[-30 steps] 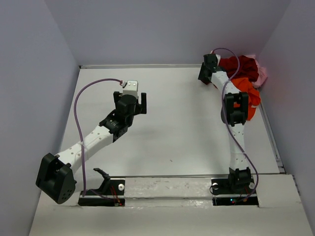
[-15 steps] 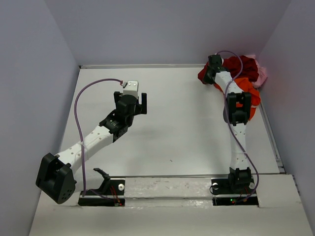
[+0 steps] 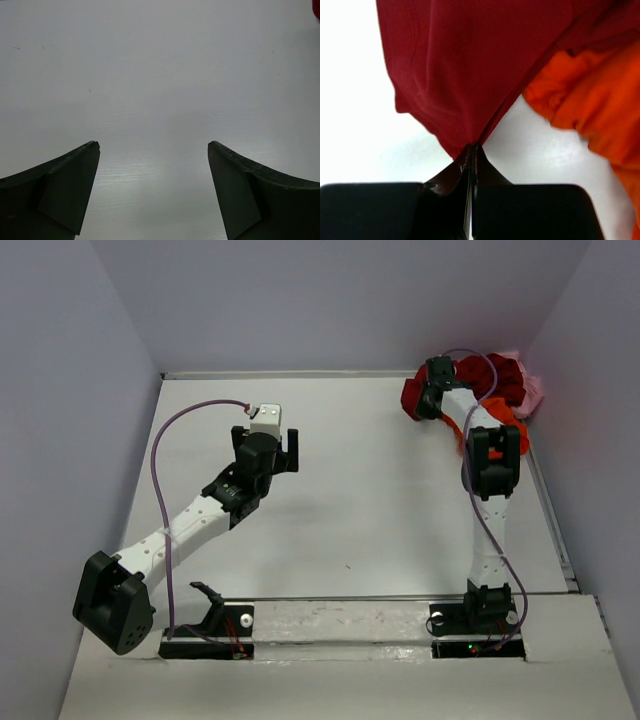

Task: Fold and stack the t-shirts
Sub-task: Grab crumpled tshirt from the corner of the board with the right arm, then move the tshirt to the center of the board

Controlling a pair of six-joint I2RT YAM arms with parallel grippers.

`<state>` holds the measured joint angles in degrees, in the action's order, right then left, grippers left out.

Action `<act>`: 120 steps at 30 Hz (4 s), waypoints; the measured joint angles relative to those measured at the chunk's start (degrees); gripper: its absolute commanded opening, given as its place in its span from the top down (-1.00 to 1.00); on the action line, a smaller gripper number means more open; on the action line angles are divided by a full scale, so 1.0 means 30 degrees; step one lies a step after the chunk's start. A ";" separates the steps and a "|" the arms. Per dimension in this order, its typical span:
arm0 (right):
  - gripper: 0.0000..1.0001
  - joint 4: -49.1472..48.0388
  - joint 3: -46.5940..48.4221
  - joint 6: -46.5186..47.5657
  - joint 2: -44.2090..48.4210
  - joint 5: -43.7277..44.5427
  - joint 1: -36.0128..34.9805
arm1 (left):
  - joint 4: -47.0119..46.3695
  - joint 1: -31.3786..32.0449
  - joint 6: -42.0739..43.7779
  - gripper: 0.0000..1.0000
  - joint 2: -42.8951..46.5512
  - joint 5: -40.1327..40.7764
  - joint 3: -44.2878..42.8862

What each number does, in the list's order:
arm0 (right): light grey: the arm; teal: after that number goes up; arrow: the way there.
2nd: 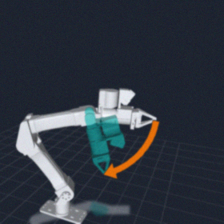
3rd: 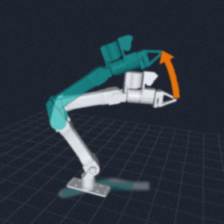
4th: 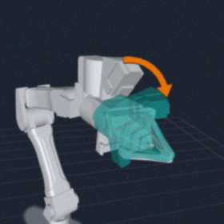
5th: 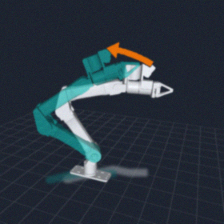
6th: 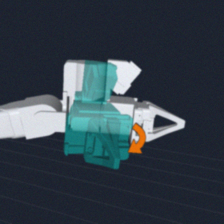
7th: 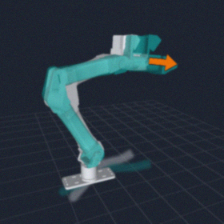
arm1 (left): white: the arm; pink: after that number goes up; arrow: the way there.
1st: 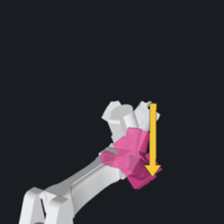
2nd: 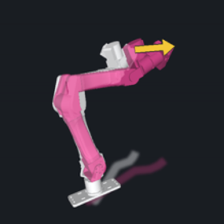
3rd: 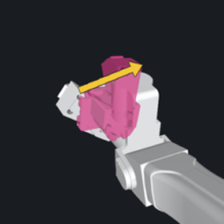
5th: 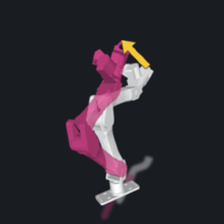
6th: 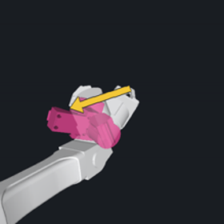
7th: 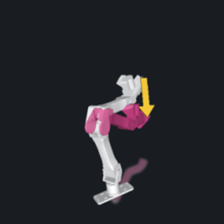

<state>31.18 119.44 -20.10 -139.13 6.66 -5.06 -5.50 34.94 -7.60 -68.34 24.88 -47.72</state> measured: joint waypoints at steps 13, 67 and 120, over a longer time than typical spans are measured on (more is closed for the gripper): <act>1.00 -0.0699 -0.5027 0.1144 1.0309 -0.0459 -0.2412 | 0.0007 0.0080 0.0000 -0.98 0.0015 0.0066 -0.0007; -0.24 -0.0911 -1.3202 0.1027 1.5285 0.6244 -1.1030 | 0.0073 0.0087 0.0007 -0.98 0.1304 0.3483 -0.0007; -0.19 0.3978 -0.0678 -0.1071 0.0787 0.6543 0.2259 | 0.0066 0.0270 -0.0051 -0.98 0.1115 0.0284 -0.0007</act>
<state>43.11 117.40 -23.31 -136.77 26.28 1.72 -5.30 35.75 -7.75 -64.99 25.74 -47.75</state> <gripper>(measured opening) 0.595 0.989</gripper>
